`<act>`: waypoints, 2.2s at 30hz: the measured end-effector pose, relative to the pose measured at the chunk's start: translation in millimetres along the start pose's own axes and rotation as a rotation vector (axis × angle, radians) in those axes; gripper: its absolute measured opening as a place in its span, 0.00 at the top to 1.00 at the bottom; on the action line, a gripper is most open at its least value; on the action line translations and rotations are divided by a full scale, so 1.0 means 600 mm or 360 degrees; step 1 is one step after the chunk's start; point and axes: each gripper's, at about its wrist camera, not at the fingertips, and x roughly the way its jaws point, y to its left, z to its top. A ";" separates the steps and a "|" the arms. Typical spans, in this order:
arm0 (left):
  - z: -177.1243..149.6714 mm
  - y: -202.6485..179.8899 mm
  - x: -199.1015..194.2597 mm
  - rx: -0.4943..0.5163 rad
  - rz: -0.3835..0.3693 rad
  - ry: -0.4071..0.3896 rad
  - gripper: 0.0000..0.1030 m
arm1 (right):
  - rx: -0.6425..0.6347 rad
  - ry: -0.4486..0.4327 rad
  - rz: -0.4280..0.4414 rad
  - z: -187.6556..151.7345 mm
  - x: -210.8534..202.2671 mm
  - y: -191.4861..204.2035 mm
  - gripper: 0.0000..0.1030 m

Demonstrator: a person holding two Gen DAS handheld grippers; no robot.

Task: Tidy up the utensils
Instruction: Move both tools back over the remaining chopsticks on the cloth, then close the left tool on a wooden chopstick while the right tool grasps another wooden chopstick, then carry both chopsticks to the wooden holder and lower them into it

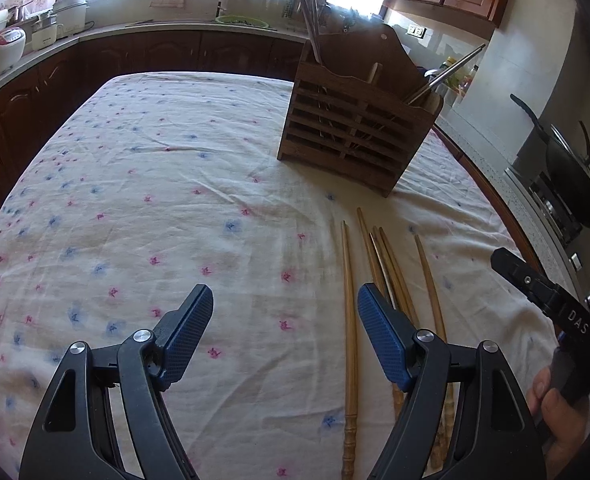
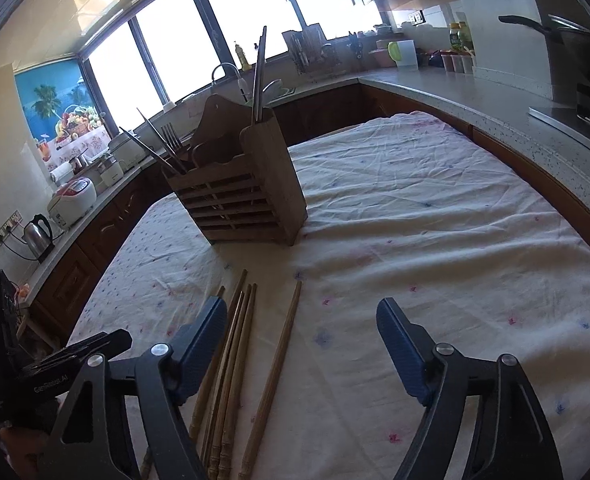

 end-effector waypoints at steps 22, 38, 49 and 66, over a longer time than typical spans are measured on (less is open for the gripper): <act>0.052 -0.093 0.142 0.0364 -0.0035 0.0261 0.76 | -0.0295 0.0374 -0.0123 0.011 0.155 0.032 0.76; 0.055 -0.096 0.144 0.0452 0.0006 0.0266 0.95 | -0.0280 0.0384 -0.0107 0.015 0.155 0.024 0.91; 0.075 -0.021 -0.002 0.0157 -0.0220 0.0043 0.95 | -0.0091 0.0193 0.0097 0.051 0.041 0.022 0.95; 0.120 0.001 -0.179 0.0094 -0.0362 -0.0318 0.95 | -0.0123 -0.0251 0.0206 0.146 -0.139 0.062 0.95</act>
